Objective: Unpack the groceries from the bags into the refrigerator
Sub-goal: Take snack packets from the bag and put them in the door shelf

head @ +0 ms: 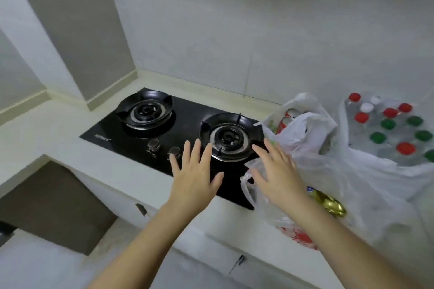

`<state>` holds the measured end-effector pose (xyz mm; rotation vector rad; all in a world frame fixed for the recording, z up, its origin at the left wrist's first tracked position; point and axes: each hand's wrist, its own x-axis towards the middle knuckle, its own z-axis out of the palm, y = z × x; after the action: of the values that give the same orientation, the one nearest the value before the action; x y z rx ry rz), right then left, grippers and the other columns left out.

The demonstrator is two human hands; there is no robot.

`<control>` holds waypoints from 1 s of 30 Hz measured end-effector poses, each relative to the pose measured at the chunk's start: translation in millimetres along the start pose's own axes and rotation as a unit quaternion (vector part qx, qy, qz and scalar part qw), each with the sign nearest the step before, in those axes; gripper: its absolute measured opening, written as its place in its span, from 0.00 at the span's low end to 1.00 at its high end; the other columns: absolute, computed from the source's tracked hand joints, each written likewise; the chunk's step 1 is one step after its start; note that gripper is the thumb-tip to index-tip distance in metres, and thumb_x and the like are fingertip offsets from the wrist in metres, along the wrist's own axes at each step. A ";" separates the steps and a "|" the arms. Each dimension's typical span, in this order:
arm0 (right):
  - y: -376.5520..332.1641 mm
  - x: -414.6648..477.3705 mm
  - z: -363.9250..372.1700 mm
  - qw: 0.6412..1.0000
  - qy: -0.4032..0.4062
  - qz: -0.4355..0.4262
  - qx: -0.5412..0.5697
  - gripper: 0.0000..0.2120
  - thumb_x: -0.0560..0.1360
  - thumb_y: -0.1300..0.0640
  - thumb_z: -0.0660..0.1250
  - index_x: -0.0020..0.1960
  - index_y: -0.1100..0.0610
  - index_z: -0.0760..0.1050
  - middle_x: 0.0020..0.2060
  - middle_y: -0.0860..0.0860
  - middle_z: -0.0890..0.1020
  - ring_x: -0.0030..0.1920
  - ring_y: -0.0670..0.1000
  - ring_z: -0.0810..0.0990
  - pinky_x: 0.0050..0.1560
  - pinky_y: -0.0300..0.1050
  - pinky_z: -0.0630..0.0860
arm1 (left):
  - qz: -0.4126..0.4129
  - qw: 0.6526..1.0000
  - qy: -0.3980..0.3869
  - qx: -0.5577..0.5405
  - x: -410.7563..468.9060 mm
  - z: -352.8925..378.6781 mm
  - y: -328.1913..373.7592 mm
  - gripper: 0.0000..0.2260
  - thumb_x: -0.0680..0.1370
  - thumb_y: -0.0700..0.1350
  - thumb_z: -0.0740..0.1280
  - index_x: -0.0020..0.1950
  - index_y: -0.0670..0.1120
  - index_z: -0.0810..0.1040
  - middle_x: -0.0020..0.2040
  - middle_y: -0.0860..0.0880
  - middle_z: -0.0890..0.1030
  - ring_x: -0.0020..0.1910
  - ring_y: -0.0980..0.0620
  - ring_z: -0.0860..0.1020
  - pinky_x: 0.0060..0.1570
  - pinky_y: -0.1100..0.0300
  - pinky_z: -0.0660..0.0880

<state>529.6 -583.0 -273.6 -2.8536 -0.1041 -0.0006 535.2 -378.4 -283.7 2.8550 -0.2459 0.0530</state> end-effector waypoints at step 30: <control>255.3 -32.4 23.0 0.868 -0.425 0.149 -0.208 0.54 0.73 0.56 0.70 0.76 0.43 0.27 0.80 0.51 0.46 0.78 0.63 0.46 0.73 0.69 0.47 | 0.126 0.957 -0.262 -0.007 37.5 178.8 215.8 0.33 0.73 0.62 0.66 0.75 0.52 0.61 0.68 0.51 0.71 0.65 0.48 0.69 0.59 0.53 0.67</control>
<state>515.3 -823.0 -368.0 -2.9971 0.1874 1.4532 537.2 -638.0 -395.6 2.7493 -0.7098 -0.6562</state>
